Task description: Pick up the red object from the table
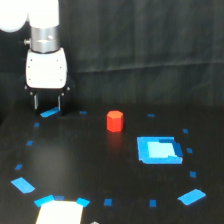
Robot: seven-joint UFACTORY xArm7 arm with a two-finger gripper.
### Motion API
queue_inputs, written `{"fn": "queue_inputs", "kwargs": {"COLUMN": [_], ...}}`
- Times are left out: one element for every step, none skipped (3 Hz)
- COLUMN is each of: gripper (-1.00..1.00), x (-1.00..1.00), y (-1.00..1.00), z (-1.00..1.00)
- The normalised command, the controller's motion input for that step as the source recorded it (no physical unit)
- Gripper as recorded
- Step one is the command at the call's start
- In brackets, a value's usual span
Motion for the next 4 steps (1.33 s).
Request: {"fn": "queue_inputs", "kwargs": {"gripper": [1.0,0.83,1.0,1.0], "x": [0.73,0.88,1.0,1.0], "y": [-0.27,-0.09,-0.61,0.17], "z": [-0.69,-0.45,-0.27,-0.21]}}
